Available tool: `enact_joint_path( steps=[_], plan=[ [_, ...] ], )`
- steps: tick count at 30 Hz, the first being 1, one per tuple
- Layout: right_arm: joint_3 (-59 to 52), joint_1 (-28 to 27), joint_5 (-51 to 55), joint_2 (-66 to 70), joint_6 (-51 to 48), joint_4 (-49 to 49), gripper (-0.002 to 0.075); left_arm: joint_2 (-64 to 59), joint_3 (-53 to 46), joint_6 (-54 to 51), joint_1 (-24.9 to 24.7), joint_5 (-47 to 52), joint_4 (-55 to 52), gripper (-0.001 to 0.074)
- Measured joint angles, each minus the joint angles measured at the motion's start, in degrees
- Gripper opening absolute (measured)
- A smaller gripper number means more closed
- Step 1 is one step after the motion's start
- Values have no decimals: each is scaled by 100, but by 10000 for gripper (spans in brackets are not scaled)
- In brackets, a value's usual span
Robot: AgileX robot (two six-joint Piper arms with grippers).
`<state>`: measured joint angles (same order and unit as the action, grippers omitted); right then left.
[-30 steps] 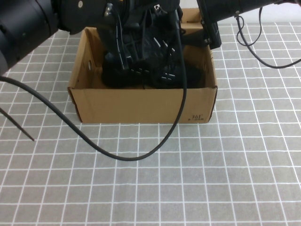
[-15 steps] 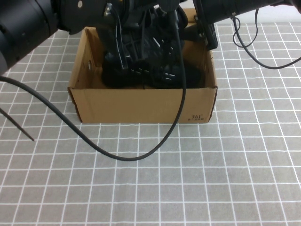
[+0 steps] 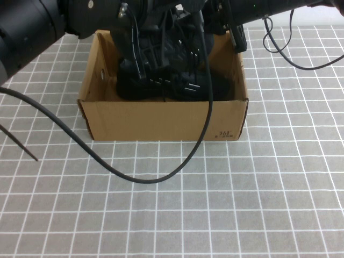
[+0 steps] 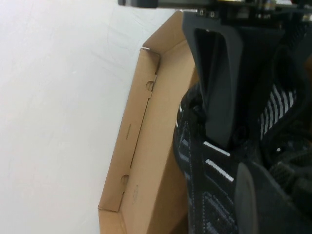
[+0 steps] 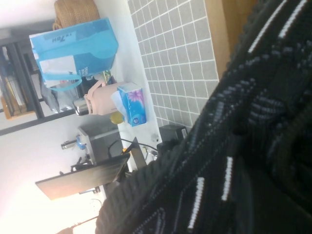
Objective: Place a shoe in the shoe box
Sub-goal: Place the shoe in the shoe box
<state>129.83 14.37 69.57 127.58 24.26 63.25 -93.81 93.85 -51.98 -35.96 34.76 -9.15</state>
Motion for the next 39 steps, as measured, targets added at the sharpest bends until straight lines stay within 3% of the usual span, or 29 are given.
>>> enact_joint_path(
  steps=[7, 10, 13, 18, 21, 28, 39],
  plan=[
    [0, 5, 26, 0, -125, -112, 60, 0, 0, 0, 0, 60, 107, 34],
    [0, 14, 49, 0, -138, -169, 60, 0, 0, 35, 0, 60, 232, 76],
    [0, 39, 64, 0, -140, -247, 60, 35, 0, 61, 0, 38, 300, 204],
    [0, 48, 77, 0, -162, -294, 60, 161, 0, 258, 0, -30, 308, 531],
    [0, 48, 77, 0, -162, -399, 59, 294, 0, 333, 0, -20, 308, 623],
    [458, 52, 184, 9, -170, -1307, 57, 941, 0, 392, 0, 298, 883, 659],
    [1533, 52, 298, 9, -208, -2156, 53, 1655, 10, 610, 0, 1018, 1440, 643]
  ],
)
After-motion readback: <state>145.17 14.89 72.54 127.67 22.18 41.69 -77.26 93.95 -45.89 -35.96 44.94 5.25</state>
